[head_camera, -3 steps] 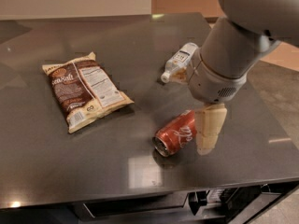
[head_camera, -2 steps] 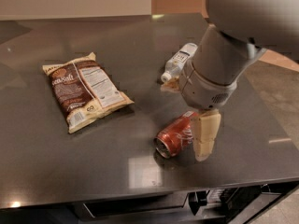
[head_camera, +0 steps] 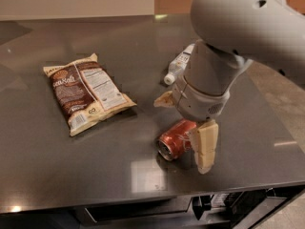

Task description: Place coke can upright

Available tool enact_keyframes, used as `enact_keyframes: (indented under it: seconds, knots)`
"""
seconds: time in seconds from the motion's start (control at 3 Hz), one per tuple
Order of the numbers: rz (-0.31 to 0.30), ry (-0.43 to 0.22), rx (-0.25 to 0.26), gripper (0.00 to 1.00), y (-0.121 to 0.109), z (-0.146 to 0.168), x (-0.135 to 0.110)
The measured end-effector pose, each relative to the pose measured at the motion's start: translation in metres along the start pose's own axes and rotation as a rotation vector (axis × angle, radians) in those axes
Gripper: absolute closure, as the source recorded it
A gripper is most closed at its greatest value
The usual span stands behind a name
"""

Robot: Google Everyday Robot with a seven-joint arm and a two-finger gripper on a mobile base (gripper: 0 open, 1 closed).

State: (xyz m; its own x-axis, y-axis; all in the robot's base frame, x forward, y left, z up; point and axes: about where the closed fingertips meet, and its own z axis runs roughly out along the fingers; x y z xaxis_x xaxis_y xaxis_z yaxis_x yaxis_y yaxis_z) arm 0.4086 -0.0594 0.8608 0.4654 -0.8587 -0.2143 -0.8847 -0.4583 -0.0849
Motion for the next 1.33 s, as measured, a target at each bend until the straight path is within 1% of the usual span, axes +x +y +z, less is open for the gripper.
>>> enact_keyframes:
  seconds: [0.33, 0.67, 1.0, 1.33]
  knots:
    - [-0.019, 0.008, -0.044, 0.00, 0.005, 0.009, 0.000]
    - [-0.020, 0.019, -0.077, 0.18, 0.007, 0.016, 0.002]
    - [-0.015, 0.026, -0.096, 0.41, 0.008, 0.020, 0.005]
    - [0.009, 0.020, -0.091, 0.64, 0.006, 0.015, 0.008]
